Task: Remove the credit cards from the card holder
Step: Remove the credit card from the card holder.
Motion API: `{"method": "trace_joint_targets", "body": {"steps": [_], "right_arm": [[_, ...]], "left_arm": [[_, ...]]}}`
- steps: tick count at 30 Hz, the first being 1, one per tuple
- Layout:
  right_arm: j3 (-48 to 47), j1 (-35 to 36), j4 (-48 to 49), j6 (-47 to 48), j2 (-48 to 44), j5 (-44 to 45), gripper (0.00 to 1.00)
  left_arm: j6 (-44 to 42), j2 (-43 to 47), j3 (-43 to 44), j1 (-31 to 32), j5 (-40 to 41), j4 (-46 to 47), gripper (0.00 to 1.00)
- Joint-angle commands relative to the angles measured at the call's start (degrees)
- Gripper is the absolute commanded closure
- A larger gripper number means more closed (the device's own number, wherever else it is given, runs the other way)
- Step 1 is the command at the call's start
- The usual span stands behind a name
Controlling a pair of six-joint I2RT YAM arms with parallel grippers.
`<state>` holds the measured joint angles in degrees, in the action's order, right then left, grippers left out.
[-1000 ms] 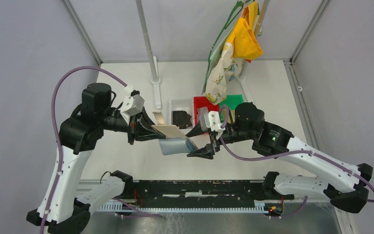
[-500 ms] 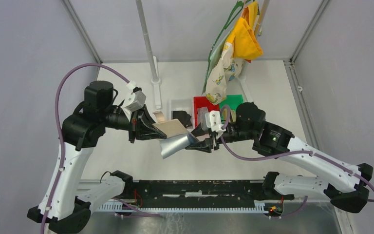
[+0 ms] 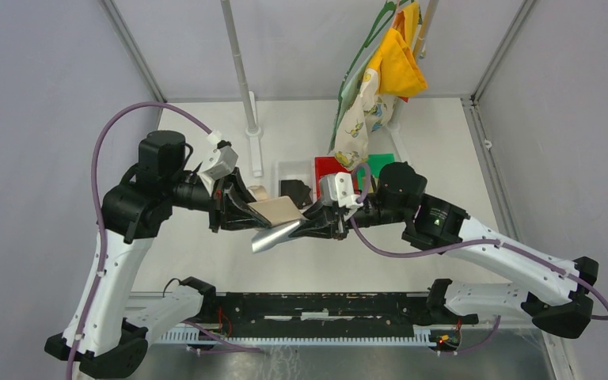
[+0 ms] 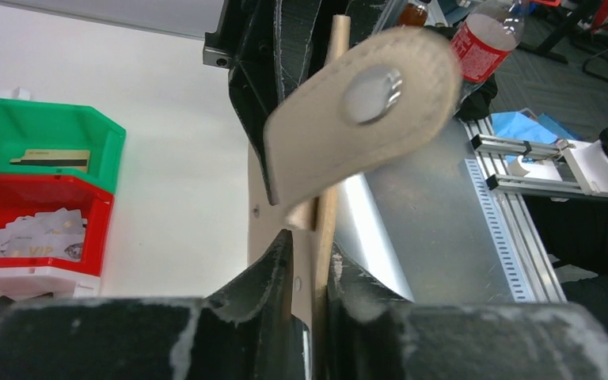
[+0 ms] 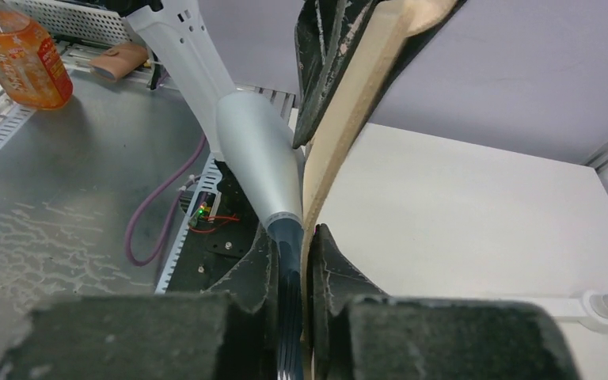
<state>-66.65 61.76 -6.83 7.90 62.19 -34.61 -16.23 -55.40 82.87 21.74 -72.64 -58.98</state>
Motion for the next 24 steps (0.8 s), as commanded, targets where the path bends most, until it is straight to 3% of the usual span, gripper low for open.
{"method": "trace_joint_targets", "body": {"steps": [1, 4, 6, 12, 20, 24], "right_arm": [[-2.5, 0.4, 5.1, -3.4, -1.1, 1.1, 1.0], [-1.8, 0.4, 6.2, -6.3, -2.4, 5.3, 1.0], [-1.3, 0.4, 6.4, -7.8, -3.1, 6.9, 1.0], [-1.3, 0.1, 7.6, -16.1, -3.9, 13.8, 1.0], [-2.1, -0.1, 12.0, -25.3, -2.2, 6.9, 1.0], [-2.2, -0.1, 13.6, -28.9, 0.0, 4.3, 1.0]], "left_arm": [[1.0, 0.1, 0.3, 0.1, 0.0, 2.8, 0.59], [-0.1, 0.1, 1.9, 0.1, 4.3, 2.7, 0.15], [-0.8, 0.6, 3.2, 0.1, 6.9, 3.3, 0.06], [-7.1, 4.2, 4.2, 0.2, 7.9, 3.7, 0.01], [-23.9, 9.2, -0.4, 0.1, 12.8, -2.0, 0.01], [-22.0, 11.8, -3.8, 0.1, 15.2, 4.1, 0.02]]}}
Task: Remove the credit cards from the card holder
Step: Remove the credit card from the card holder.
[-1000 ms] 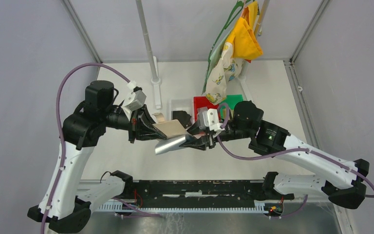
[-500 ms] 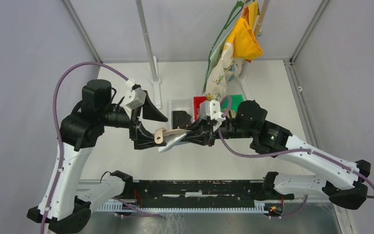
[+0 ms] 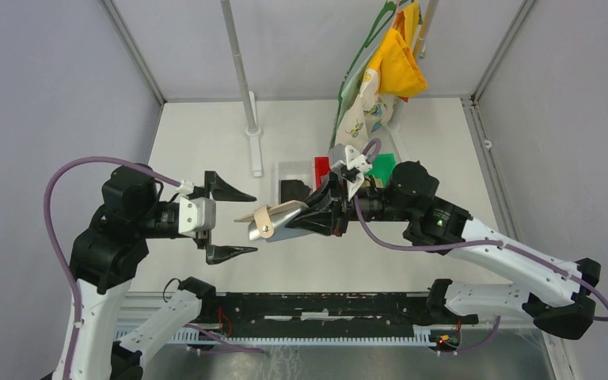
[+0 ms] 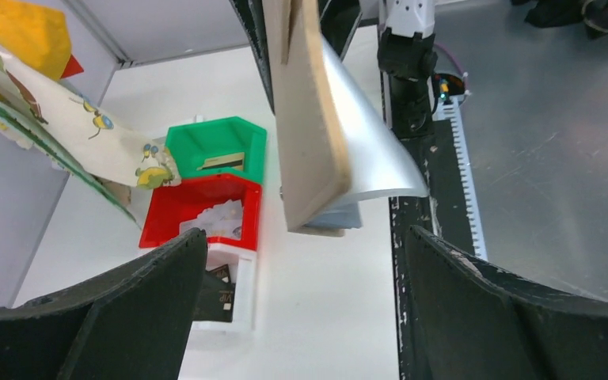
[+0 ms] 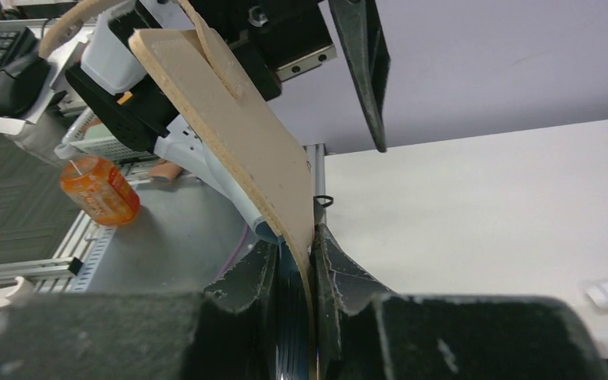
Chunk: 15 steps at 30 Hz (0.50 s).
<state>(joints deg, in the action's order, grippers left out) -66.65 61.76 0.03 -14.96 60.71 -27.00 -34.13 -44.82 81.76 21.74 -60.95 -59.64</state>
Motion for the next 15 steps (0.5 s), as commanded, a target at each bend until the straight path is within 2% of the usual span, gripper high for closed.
{"method": "trace_joint_targets", "body": {"steps": [1, 6, 10, 12, 15], "right_arm": [[-2.2, -0.1, 7.2, -6.6, 2.1, -3.5, 1.0], [-2.8, -0.1, 8.5, -8.1, 4.9, -4.6, 1.0], [-3.2, -0.1, 8.5, -8.0, 5.3, -3.8, 1.0], [-3.4, -0.1, 8.5, -7.8, 5.2, -3.0, 1.0], [-3.6, -0.1, 8.9, -8.3, 5.3, -3.1, 1.0]], "left_arm": [[-2.6, 1.5, -3.4, 0.1, 3.4, 6.2, 0.02], [5.4, 1.0, -4.3, 0.1, -1.5, 8.7, 0.05], [6.2, 0.8, -4.6, 0.1, -3.6, 7.6, 0.09], [6.1, 0.6, -4.6, 0.1, -2.1, 7.3, 0.14], [6.1, 0.0, -4.9, 0.1, -0.1, 7.1, 0.28]]}}
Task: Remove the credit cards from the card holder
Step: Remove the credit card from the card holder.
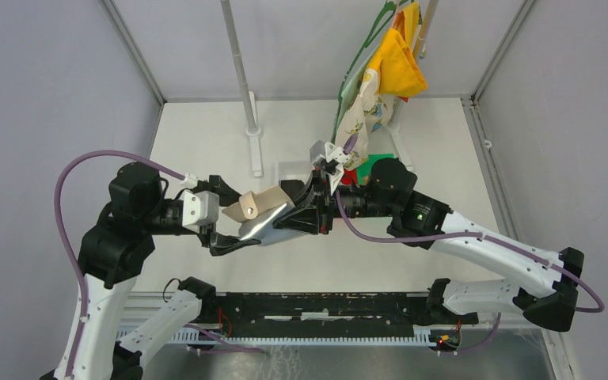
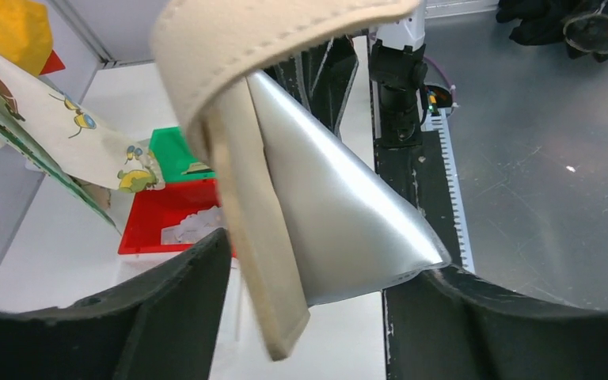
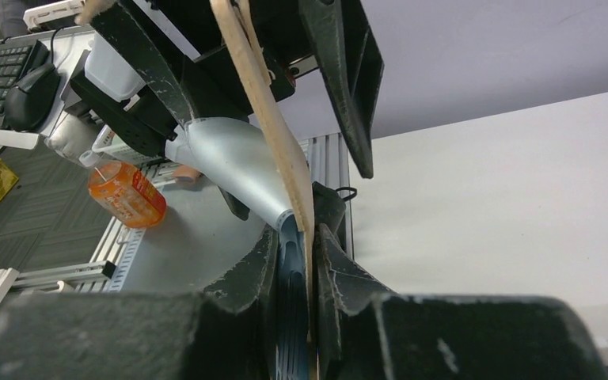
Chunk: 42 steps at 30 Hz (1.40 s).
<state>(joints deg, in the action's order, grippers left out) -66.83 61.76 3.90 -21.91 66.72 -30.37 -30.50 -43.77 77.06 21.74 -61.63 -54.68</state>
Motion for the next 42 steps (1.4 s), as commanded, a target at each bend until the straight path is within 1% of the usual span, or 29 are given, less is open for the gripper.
{"method": "trace_joint_targets", "body": {"steps": [1, 2, 4, 5, 6, 7, 9, 11, 13, 15, 17, 19, 23, 28, 33, 37, 39, 42], "right_arm": [[-3.2, -0.1, 5.2, -1.6, -0.7, 0.1, 1.0], [-3.1, -0.1, 5.4, -1.9, -0.7, -0.2, 0.99], [-2.6, -0.1, 5.8, -2.4, -0.7, -0.3, 0.93], [-2.3, -0.1, 6.2, -2.7, -0.7, -0.7, 0.86], [-1.8, -0.1, 6.7, -2.9, -0.9, -1.1, 0.77], [-1.4, -0.1, 6.7, -2.9, -1.0, -1.3, 0.71], [-0.4, -0.2, 6.8, -2.7, -1.6, -1.6, 0.64], [0.8, -0.4, 7.0, -2.3, -2.7, -1.9, 0.49], [2.5, -0.7, 7.2, -1.5, -4.3, -2.4, 0.39], [5.1, -1.1, 8.5, -1.0, -6.5, -3.0, 0.34], [7.4, -1.5, 10.9, -0.5, -8.5, -3.7, 0.32], [9.1, -1.6, 12.2, 0.8, -10.4, -4.2, 0.32], [11.2, -1.9, 12.5, 3.3, -12.3, -3.9, 0.36], [11.6, -2.2, 12.6, 4.7, -12.6, -2.4, 0.48], [9.1, -2.2, 11.7, 6.2, -11.1, -2.3, 0.5], [8.2, -2.2, 12.1, 7.1, -10.7, -0.7, 0.6], [8.1, -2.2, 13.5, 6.6, -10.5, 0.1, 0.68], [8.3, -2.2, 16.6, 5.4, -10.1, 0.9, 0.78]], "left_arm": [[3.1, -1.4, -0.4, 0.2, 1.6, 2.6, 0.36], [4.4, -1.6, -0.5, 0.1, 2.7, 3.6, 0.44], [8.6, -1.8, -0.9, 0.1, 5.0, 6.8, 0.64], [11.1, -1.8, -1.2, 0.0, 5.8, 9.3, 0.7], [13.2, -1.8, -1.3, 0.1, 6.0, 10.1, 0.74], [15.1, -1.8, -1.4, 0.1, 5.9, 11.3, 0.77], [21.1, -1.8, -1.8, 0.1, 5.0, 14.2, 0.83], [25.8, -2.0, -2.2, 0.2, 3.5, 16.4, 0.9], [29.9, -2.4, -2.3, 0.1, 2.2, 18.5, 0.94], [35.3, -2.9, -2.6, 0.1, 1.3, 20.9, 0.94], [39.4, -3.2, -2.9, 0.1, -0.3, 23.1, 0.95], [44.5, -3.4, -3.5, 0.1, -1.0, 26.3, 0.97], [51.8, -4.0, -4.2, 0.1, -2.9, 31.2, 0.98], [56.7, -4.8, -4.2, 0.1, -5.6, 34.2, 0.98], [59.9, -5.3, -4.0, 0.1, -6.8, 36.2, 0.98], [60.8, -5.3, -4.0, 0.1, -7.7, 36.5, 0.98], [60.7, -5.3, -4.3, 0.1, -8.5, 36.1, 0.98], [60.6, -5.3, -4.7, 0.1, -9.3, 35.4, 0.98]]}}
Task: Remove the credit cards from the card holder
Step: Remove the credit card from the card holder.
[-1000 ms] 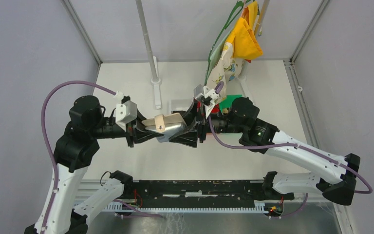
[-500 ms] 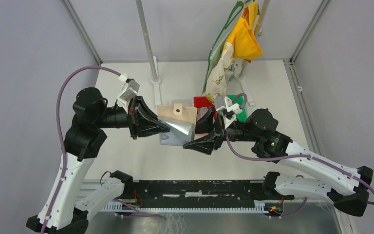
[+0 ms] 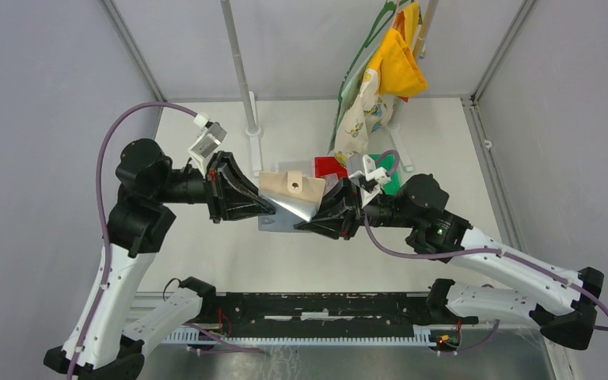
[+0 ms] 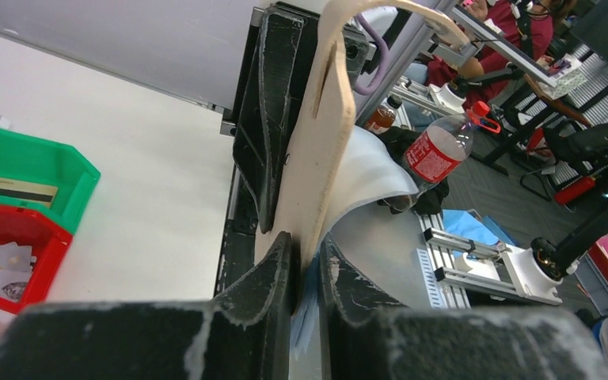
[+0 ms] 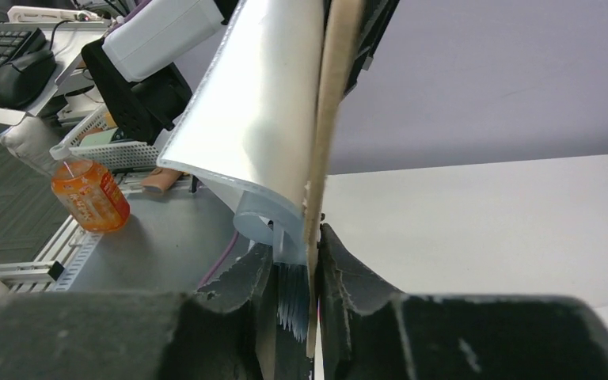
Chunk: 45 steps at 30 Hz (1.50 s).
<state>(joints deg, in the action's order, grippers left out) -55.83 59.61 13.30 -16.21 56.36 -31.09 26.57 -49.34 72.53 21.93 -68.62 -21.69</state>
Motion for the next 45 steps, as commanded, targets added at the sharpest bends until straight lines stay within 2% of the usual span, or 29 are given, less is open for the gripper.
{"method": "trace_joint_targets", "body": {"steps": [1, 3, 4, 5, 8, 9, 10, 13, 18, 21, 25, 29, 32, 34, 35, 37, 38, 42, 45], "right_arm": [[-2.8, 0.0, 7.7, -0.8, 0.5, 1.7, 0.8], [-3.5, 0.0, 7.9, -1.5, 0.8, 2.4, 0.86], [-3.7, -0.1, 8.2, -2.2, 0.9, 3.1, 0.92], [-3.9, -0.1, 8.2, -3.0, 0.9, 4.0, 0.98], [-4.1, -0.4, 8.1, -6.4, 1.4, 6.5, 1.0], [-4.3, -0.6, 7.7, -7.7, 1.8, 6.4, 1.0], [-4.9, -0.6, 6.7, -8.8, 2.4, 6.1, 1.0], [-8.3, -0.6, 1.2, -10.7, 4.7, 6.0, 1.0], [-12.2, -0.7, -5.0, -12.4, 8.5, 2.1, 1.0], [-13.3, -0.7, -7.0, -13.0, 10.0, 0.9, 1.0], [-14.8, -0.7, -8.6, -12.1, 11.4, -1.3, 1.0], [-15.7, -0.7, -9.8, -12.1, 12.7, -2.9, 1.0], [-17.4, -0.7, -12.4, -11.9, 13.8, -3.1, 1.0], [-18.5, -0.8, -15.5, -11.4, 14.3, -2.0, 1.0], [-18.9, -1.1, -16.7, -11.4, 14.6, -1.5, 1.0], [-19.1, -1.8, -18.2, -12.2, 14.9, -0.9, 1.0], [-19.2, -2.2, -18.7, -12.9, 15.0, -0.6, 1.0], [-19.7, -3.6, -22.3, -16.3, 16.2, 0.9, 1.0], [-20.3, -3.6, -25.3, -18.2, 18.1, 0.8, 1.0]], "left_arm": [[3.0, 0.3, -0.2, -0.1, -2.5, 1.7, 0.98], [0.8, 0.2, 0.1, -0.1, -2.9, -0.6, 0.97], [-1.2, 0.0, 0.6, -0.1, -2.9, -2.9, 0.88], [-4.4, -0.2, 1.1, -0.1, -2.7, -6.1, 0.69], [-21.7, -0.9, 5.9, -0.1, 0.6, -20.4, 0.12], [-28.4, -0.8, 7.4, -0.1, 1.8, -24.1, 0.02], [-34.9, -0.2, 7.8, -0.1, 3.3, -26.2, 0.01], [-45.6, 2.5, 7.2, -0.1, 6.1, -28.5, 0.0], [-58.7, 5.5, 6.4, 0.0, 12.4, -29.3, 0.02], [-60.4, 5.5, 6.8, -0.1, 14.9, -29.0, 0.07], [-56.6, 5.2, 6.2, -0.1, 13.8, -27.4, 0.17], [-57.0, 5.3, 5.2, -0.1, 13.7, -27.6, 0.31], [-60.0, 5.9, 4.4, -0.1, 14.0, -29.1, 0.33], [-61.0, 6.2, 4.0, -0.1, 14.7, -30.0, 0.3], [-61.3, 6.3, 4.1, -0.1, 14.8, -30.8, 0.25], [-63.3, 6.8, 4.3, -0.1, 14.3, -33.3, 0.04], [-64.1, 7.1, 4.1, -0.1, 14.3, -34.0, 0.01], [-69.0, 10.8, 1.1, -0.1, 17.2, -32.5, 0.0], [-69.2, 14.3, -3.4, -0.1, 22.8, -24.4, 0.05]]}}
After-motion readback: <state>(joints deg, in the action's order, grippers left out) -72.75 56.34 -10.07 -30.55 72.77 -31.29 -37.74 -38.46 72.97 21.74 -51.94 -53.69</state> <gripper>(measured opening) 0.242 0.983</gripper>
